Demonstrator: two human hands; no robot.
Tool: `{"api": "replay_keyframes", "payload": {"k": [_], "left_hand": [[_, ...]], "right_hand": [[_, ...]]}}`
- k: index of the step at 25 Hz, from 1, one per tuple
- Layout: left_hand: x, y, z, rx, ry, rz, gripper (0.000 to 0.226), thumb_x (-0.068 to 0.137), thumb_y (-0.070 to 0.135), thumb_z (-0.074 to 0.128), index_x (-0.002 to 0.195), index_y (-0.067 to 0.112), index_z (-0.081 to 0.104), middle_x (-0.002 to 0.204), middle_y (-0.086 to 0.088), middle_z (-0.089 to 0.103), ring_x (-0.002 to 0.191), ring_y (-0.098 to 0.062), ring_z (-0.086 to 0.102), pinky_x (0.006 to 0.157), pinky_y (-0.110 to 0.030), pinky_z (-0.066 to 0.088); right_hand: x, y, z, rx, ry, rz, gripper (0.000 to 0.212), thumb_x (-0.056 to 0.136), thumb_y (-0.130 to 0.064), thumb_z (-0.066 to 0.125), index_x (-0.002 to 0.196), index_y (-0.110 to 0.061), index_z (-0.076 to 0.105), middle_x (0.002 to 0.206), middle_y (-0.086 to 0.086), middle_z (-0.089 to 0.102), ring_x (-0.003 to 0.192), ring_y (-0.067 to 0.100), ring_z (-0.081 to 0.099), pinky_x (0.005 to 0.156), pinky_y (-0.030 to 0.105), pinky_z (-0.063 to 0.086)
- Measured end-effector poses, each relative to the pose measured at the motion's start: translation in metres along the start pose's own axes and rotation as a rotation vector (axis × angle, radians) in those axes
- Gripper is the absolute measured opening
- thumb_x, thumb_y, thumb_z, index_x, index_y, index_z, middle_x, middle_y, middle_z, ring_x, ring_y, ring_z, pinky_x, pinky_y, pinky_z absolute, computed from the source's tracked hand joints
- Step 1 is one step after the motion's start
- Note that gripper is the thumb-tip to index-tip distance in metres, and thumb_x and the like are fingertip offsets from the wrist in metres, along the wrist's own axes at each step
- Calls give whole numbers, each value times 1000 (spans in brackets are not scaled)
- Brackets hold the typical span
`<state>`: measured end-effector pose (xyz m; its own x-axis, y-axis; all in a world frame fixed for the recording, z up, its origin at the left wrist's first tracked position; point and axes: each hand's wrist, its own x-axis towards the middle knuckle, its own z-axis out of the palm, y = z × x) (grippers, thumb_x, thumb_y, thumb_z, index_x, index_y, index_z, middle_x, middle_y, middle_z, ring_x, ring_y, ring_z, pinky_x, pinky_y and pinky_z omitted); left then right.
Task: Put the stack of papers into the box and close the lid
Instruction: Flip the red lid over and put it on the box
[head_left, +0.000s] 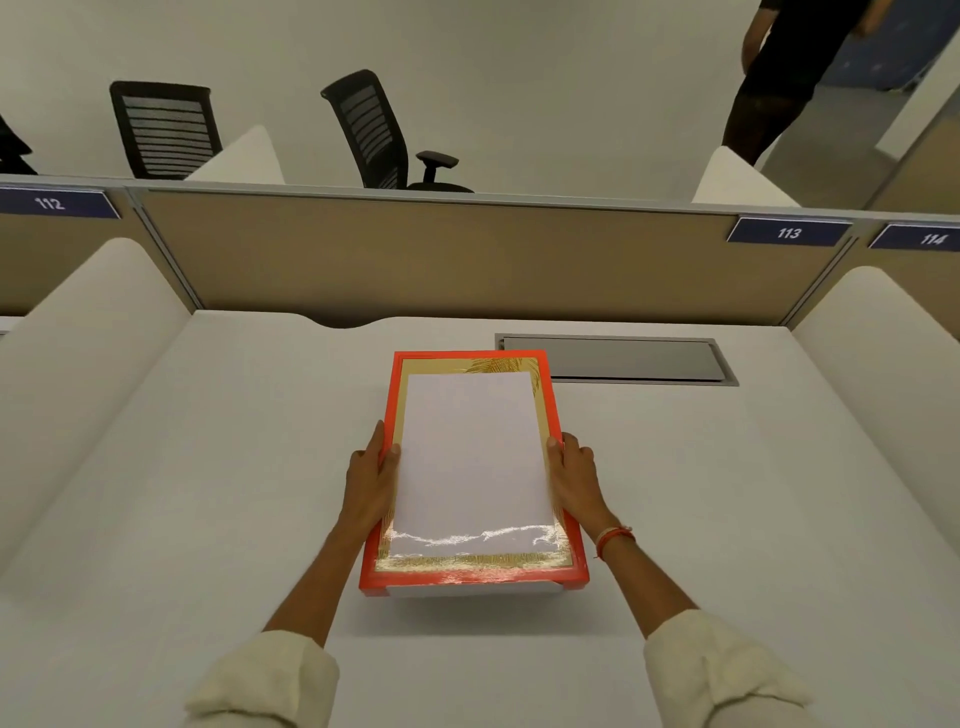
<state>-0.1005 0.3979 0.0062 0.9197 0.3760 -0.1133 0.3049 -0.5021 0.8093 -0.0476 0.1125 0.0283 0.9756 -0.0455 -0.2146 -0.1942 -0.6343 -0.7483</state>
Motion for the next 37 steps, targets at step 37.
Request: {"api": "replay_keyframes", "payload": {"k": [37], "left_hand": [[1, 6, 10, 204, 18, 58, 62, 99, 42, 37, 154, 26, 12, 130, -15, 49, 112, -27, 57, 95, -40, 50]], "right_hand": [[13, 4, 20, -170, 66, -50, 40, 102, -30, 34, 132, -5, 40, 123, 14, 57, 109, 30, 61, 93, 40, 53]]}}
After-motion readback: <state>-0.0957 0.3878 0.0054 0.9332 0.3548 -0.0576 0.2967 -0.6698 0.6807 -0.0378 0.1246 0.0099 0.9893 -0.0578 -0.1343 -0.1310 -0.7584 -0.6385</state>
